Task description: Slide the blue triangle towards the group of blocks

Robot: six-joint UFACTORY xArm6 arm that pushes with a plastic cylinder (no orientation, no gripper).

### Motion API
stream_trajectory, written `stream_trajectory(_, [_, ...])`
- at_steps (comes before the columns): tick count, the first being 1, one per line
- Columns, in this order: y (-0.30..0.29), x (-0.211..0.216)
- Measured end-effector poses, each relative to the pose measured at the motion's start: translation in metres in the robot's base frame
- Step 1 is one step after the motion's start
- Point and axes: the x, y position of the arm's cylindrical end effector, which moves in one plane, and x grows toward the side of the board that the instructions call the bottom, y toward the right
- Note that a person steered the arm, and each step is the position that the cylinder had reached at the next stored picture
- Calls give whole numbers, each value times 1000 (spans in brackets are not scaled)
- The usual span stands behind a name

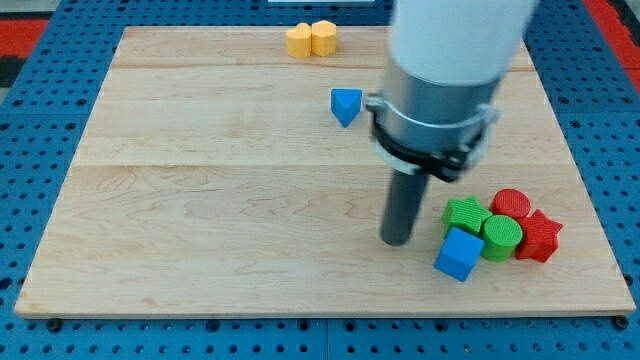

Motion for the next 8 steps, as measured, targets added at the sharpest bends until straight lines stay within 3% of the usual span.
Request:
stream_trajectory(4, [11, -213])
stream_trajectory(5, [-16, -224])
stream_trajectory(6, [-18, -191])
stream_trajectory(8, [-31, -176])
